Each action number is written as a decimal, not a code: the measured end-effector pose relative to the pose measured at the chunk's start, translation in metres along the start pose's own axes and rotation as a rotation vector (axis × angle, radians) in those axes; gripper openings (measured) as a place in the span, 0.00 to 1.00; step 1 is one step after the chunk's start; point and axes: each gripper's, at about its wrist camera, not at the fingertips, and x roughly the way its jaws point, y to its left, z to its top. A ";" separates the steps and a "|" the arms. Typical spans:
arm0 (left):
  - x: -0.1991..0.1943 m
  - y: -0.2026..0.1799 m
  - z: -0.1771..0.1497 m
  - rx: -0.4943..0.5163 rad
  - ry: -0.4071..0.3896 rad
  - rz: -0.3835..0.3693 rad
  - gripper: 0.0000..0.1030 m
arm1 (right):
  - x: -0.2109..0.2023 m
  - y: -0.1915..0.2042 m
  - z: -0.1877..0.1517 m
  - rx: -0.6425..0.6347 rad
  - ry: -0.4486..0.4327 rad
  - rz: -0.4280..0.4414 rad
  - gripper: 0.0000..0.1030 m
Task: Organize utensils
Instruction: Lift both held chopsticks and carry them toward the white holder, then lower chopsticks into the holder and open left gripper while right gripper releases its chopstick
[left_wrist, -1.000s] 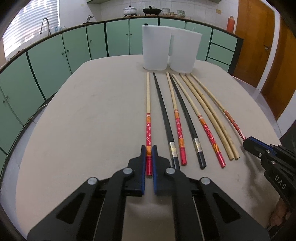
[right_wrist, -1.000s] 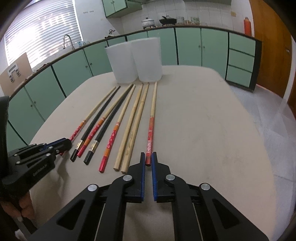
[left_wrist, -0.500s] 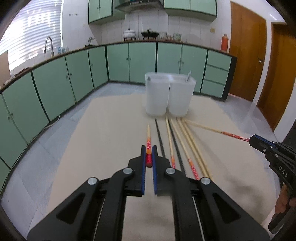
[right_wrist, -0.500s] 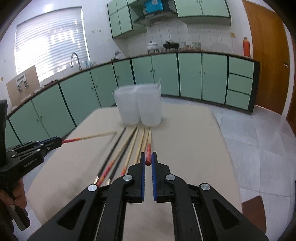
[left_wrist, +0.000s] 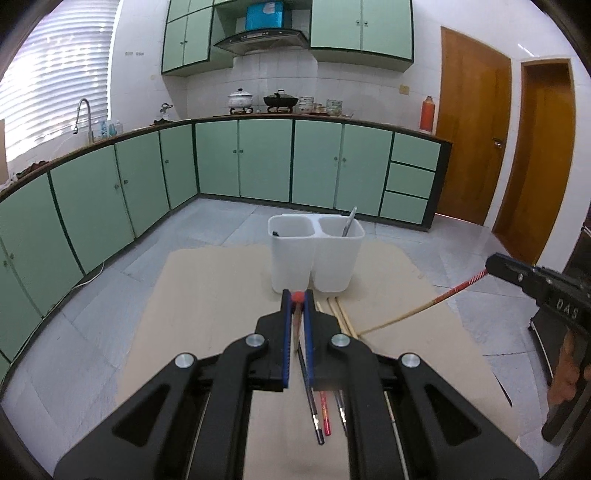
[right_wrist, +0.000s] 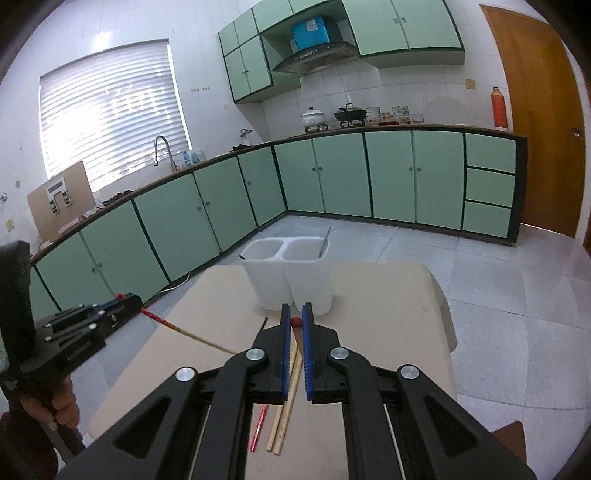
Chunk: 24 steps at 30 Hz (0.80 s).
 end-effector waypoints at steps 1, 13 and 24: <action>0.001 -0.001 0.003 0.002 0.001 -0.005 0.05 | 0.001 0.000 0.005 -0.007 0.001 0.000 0.06; 0.000 0.000 0.029 0.004 -0.004 -0.047 0.05 | 0.006 0.009 0.039 -0.093 0.006 0.020 0.06; -0.013 0.001 0.078 0.009 -0.113 -0.052 0.05 | -0.002 0.013 0.096 -0.134 -0.094 0.047 0.06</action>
